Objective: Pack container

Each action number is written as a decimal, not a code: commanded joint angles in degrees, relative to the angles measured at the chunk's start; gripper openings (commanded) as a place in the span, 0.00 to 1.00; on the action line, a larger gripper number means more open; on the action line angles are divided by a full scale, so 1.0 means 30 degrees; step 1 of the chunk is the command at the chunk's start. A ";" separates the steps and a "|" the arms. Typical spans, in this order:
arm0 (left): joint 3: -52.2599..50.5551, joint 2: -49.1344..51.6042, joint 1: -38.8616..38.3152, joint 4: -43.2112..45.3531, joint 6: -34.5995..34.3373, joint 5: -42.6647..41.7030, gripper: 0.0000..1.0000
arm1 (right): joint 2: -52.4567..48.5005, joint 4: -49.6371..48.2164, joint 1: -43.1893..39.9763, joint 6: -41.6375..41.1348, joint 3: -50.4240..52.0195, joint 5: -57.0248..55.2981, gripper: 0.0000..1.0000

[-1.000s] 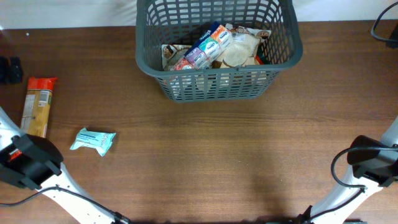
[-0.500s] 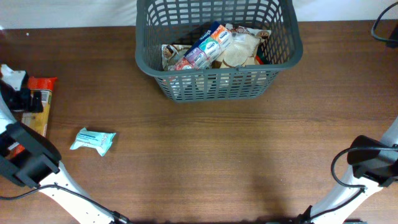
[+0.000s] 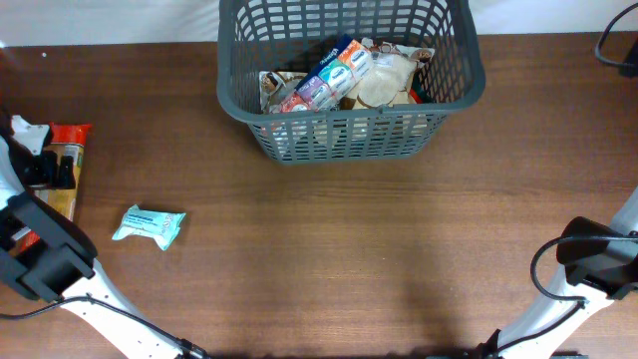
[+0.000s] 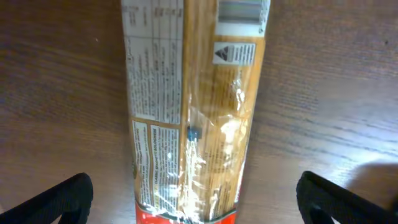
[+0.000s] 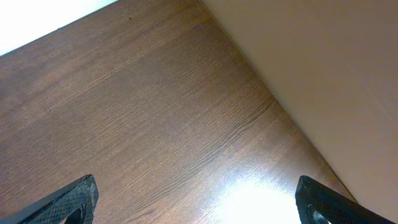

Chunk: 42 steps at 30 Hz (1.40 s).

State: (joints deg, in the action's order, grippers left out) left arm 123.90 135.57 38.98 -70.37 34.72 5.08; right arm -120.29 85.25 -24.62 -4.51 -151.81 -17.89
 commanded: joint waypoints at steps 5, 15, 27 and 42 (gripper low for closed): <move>-0.0291 0.0240 0.0277 0.1239 0.0299 -0.0481 0.99 | 0.0219 -0.0058 -0.0066 -0.0153 -0.0029 -0.0029 0.99; -0.0291 0.1333 0.0437 0.1042 0.0226 -0.0896 0.99 | 0.0219 -0.0058 -0.0066 -0.0153 -0.0029 -0.0036 0.99; -0.0291 0.1953 0.0437 0.1035 0.0226 -0.0911 0.99 | 0.0219 -0.0058 -0.0066 -0.0153 -0.0029 -0.0036 1.00; -0.0291 0.2601 0.0437 0.0896 0.0226 -0.0911 0.99 | 0.0219 -0.0058 -0.0066 -0.0153 -0.0029 -0.0036 0.99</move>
State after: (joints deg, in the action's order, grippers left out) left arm 123.20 142.26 39.79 -67.44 34.72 3.42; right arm -120.29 85.25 -24.62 -4.51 -151.81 -17.89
